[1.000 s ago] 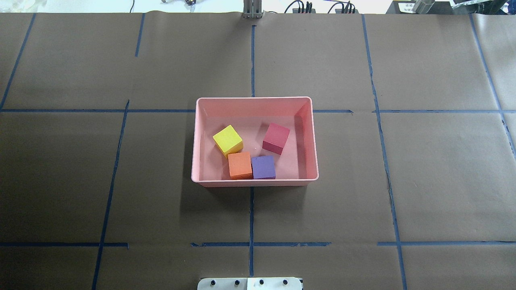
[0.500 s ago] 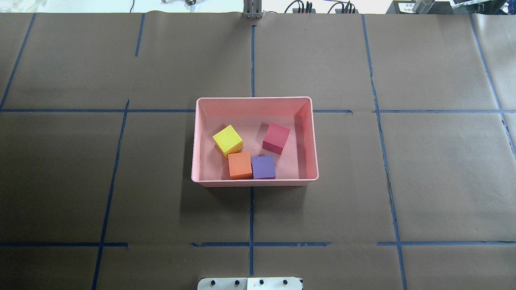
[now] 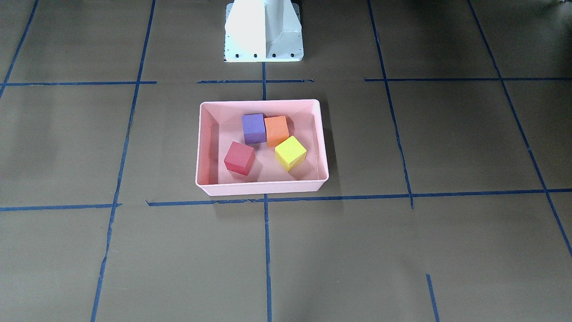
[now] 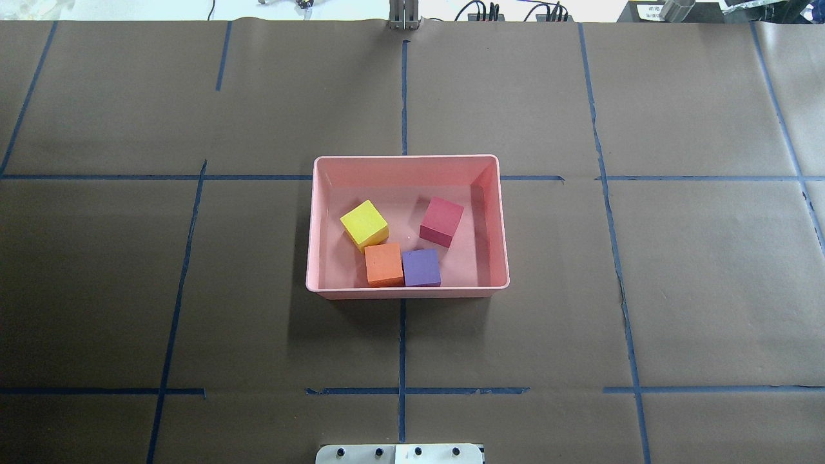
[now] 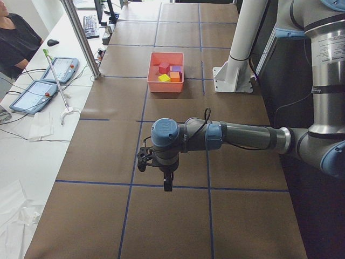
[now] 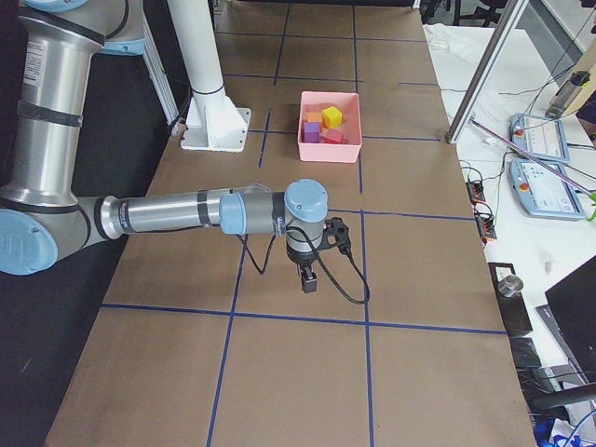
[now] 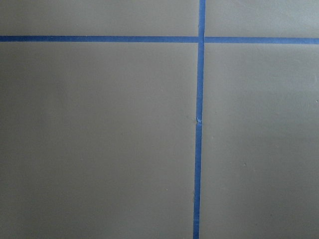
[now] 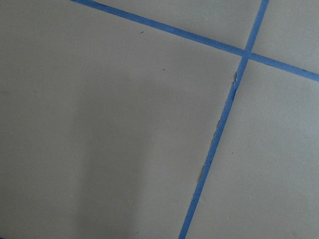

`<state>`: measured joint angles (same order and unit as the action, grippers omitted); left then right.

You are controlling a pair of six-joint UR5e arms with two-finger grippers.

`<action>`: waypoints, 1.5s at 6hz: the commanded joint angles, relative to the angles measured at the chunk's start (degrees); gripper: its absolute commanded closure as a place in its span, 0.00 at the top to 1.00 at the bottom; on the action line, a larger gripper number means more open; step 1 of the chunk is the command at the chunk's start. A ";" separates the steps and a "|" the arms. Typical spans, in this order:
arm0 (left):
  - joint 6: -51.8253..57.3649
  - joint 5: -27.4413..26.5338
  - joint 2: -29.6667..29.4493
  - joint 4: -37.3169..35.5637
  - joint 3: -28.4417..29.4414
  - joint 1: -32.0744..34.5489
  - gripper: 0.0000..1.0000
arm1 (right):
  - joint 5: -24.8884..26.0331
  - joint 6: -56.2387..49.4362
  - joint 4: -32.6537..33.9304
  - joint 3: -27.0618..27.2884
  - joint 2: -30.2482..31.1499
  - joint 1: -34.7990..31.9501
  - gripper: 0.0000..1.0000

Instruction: Place blocks into pink bin with both arms

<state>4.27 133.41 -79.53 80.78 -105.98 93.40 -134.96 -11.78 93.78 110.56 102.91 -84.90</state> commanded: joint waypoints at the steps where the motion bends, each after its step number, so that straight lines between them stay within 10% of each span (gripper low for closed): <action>1: -0.05 1.84 1.21 1.23 -0.02 -0.06 1.00 | -0.04 0.00 0.00 0.18 0.18 0.00 1.00; 9: 0.13 1.95 1.40 0.79 -0.80 -0.06 1.00 | 0.48 5.10 0.00 -1.66 1.15 -1.58 1.00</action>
